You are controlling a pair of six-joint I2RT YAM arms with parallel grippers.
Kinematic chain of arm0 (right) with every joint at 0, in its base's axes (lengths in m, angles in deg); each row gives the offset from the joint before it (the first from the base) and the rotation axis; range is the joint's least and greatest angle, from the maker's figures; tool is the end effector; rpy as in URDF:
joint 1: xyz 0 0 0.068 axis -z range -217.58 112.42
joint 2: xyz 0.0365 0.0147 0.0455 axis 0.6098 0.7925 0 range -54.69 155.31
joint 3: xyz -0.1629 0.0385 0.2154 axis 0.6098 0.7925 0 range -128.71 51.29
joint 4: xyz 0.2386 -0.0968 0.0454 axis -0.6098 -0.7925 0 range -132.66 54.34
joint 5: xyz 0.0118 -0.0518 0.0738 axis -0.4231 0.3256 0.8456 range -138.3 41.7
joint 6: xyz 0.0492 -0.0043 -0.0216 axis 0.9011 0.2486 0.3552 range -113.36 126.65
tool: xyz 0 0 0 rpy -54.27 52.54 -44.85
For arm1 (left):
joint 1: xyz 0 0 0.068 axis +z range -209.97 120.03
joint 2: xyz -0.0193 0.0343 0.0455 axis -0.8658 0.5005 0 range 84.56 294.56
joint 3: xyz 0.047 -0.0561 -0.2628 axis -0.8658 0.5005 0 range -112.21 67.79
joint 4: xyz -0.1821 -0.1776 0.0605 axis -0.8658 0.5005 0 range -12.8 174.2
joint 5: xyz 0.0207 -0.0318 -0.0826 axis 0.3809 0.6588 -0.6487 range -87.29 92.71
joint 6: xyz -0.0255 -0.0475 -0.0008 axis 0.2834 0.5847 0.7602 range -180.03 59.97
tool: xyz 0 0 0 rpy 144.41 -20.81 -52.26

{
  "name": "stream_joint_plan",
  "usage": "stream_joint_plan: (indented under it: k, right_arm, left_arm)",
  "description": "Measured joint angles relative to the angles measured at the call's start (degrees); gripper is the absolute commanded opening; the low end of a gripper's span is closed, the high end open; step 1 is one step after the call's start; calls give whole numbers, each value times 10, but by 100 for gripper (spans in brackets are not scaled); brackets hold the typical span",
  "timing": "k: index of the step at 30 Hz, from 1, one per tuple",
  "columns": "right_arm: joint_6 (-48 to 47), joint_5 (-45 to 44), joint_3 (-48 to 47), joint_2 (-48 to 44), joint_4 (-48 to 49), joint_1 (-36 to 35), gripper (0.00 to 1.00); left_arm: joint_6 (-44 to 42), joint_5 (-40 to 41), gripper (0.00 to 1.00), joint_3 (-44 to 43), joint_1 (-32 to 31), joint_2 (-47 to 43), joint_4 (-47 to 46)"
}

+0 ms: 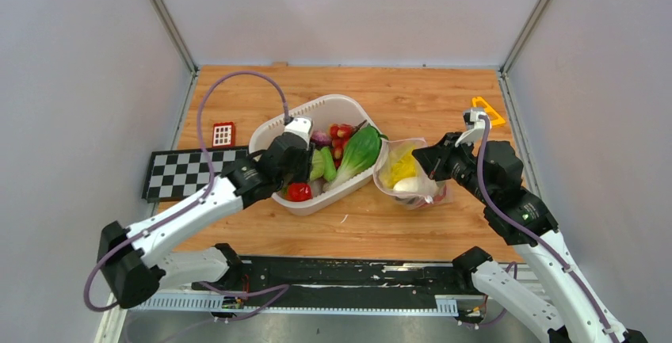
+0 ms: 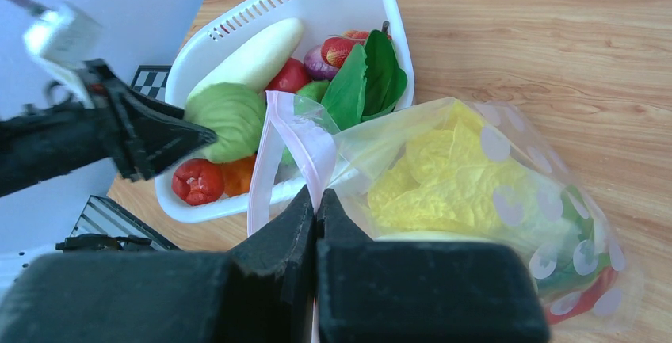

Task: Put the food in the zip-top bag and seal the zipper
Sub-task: Pick up the fake vegetable from the bin, then place the fake vegetable in the zipper food storage bag.

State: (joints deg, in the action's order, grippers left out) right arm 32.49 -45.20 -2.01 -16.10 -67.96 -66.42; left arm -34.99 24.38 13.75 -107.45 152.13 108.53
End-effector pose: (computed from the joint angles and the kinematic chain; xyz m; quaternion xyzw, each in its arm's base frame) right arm 0.1215 0.0692 0.3654 -0.0370 0.8059 0.2906 0.5145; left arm 0.1770 -0.1735 0.2831 0.1057 0.9036 -0.0830 0.4067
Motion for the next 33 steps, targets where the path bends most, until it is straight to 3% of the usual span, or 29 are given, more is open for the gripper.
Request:
stream_joint_plan:
  k: [5, 10, 17, 24, 33]
  right_arm:
    - [0, 0, 0, 0, 0, 0, 0]
    - [0, 4, 0, 1, 0, 0, 0]
    - [0, 7, 0, 7, 3, 0, 0]
    - [0, 11, 0, 8, 4, 0, 0]
    - [1, 18, 0, 10, 5, 0, 0]
  left_arm:
    - [0, -5, 34, 0, 0, -99, -17]
    - [0, -15, 34, 3, 0, -137, -29]
    - [26, -170, 34, 30, 0, -167, -139]
    - [78, -324, 35, 37, -14, -150, -316]
    - [95, -383, 36, 39, -77, -52, -451]
